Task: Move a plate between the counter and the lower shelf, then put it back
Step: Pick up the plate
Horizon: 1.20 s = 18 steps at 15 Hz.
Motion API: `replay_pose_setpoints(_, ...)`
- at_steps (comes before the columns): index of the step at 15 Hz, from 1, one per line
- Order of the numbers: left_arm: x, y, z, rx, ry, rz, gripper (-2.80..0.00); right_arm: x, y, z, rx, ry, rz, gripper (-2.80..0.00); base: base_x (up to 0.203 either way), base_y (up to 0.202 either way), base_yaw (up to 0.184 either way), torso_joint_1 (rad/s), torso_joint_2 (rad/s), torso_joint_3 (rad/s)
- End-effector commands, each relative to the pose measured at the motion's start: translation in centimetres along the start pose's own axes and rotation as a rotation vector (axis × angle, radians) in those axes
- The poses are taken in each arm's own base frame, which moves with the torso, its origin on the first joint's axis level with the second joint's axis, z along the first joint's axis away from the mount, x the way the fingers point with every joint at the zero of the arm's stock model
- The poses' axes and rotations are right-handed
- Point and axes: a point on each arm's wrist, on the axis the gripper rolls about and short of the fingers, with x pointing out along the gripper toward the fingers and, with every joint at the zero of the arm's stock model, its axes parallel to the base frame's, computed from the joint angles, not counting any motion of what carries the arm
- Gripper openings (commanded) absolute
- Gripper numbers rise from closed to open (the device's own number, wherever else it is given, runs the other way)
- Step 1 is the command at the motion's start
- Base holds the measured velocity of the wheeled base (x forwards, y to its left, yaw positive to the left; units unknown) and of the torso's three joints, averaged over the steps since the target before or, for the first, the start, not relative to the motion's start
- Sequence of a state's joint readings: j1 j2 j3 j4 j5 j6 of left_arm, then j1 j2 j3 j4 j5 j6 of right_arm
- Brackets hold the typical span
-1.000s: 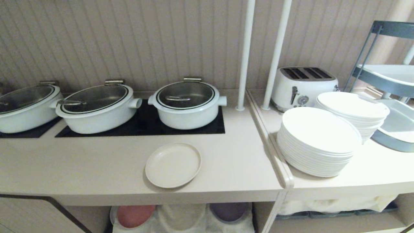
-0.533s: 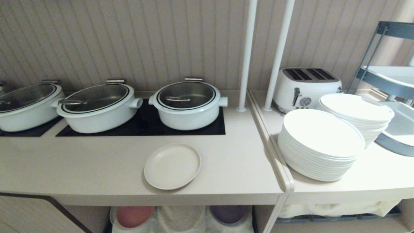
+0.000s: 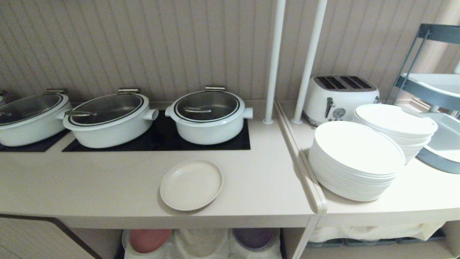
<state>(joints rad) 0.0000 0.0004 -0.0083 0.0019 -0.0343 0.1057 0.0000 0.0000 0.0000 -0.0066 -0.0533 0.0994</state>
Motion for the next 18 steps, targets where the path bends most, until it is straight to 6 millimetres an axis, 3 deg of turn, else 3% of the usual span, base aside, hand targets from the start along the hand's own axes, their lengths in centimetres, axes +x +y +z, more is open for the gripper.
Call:
replay_pose_setpoints(1, -0.1, 0.0, 0.3, 0.005, -0.011, -0.006, -2.8, 0.0, 0.0, 0.0, 0.0, 0.0, 0.0, -2.8, 0.0, 0.0, 0.0, 0.0, 0.0, 0.0)
replay_pose_setpoints(6, -1.3, 0.0, 2.3, -0.005, 0.032, -0.094, -2.8, 0.0, 0.0, 0.0, 0.0, -0.001, 0.0, -2.8, 0.0, 0.0, 0.0, 0.0, 0.0, 0.0)
replay_pose_setpoints(10, -0.2, 0.3, 4.6, -0.027, 0.143, -0.111, -2.8, 0.0, 0.0, 0.0, 0.0, 0.0, 0.0, -2.8, 0.0, 0.0, 0.0, 0.0, 0.0, 0.0)
replay_pose_setpoints(13, 2.2, 0.6, 7.4, -0.054, 0.267, -0.133, -2.8, 0.0, 0.0, 0.0, 0.0, 0.0, 0.0, -2.8, 0.0, 0.0, 0.0, 0.0, 0.0, 0.0)
replay_pose_setpoints(18, 8.7, 1.4, 12.7, -0.098, 0.485, -0.15, -2.8, 0.0, 0.0, 0.0, 0.0, 0.0, 0.0, -2.8, 0.0, 0.0, 0.0, 0.0, 0.0, 0.0)
